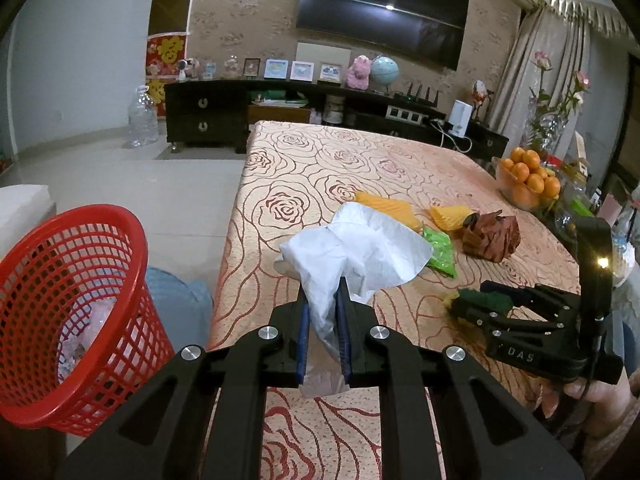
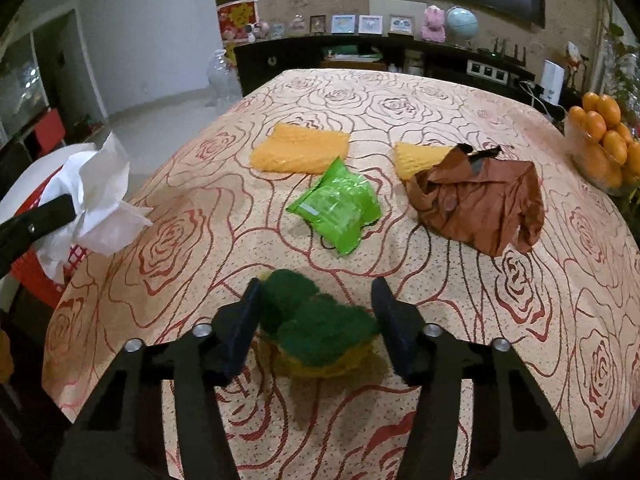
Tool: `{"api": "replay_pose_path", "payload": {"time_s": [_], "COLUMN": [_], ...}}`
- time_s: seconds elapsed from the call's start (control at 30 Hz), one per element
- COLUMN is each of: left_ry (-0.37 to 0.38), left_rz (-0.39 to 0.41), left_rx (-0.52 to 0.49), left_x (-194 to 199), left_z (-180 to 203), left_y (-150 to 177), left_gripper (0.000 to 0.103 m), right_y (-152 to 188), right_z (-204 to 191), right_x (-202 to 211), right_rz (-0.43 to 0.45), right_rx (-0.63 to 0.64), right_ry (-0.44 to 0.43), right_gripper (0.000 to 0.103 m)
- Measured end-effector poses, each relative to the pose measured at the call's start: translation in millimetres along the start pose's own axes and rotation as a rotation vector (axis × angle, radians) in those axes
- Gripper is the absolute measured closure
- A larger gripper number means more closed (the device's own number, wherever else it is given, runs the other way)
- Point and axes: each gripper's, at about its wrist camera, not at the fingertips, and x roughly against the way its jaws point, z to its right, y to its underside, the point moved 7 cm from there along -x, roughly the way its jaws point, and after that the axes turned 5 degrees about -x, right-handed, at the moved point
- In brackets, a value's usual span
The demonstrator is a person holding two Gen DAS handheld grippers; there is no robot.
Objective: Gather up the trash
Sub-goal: 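Grasp the white tissue with the left tool while the right tool grasps the green sponge, then carry tissue and sponge over the red wastebasket and open both tools to drop them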
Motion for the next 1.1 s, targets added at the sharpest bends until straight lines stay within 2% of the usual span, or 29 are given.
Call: {"api": "replay_pose_path", "payload": {"time_s": [0.17,0.5,0.87,1.1], "left_ry": [-0.012,-0.042,-0.143,-0.223], "left_rz": [0.007,0.041,0.119,0.178], "left_rx": [0.004,0.034,0.041,0.042], "left_x": [3,16,48,79], "left_z": [-4,-17,-43,-68], "left_y": [0,-9,-34,-54], "left_gripper": [0.091,0.091,0.091,0.091], "right_y": [0,-18,-50,-75], "right_z": [-1,3,-6,-33], "right_x": [6,32,67,87], "right_rz": [0.011,0.096,0.183,0.244], "right_rx": [-0.003,-0.031,-0.054,-0.035], "right_ry": [-0.012,-0.015,-0.021,-0.058], "right_gripper": [0.056,0.056,0.056,0.056]}}
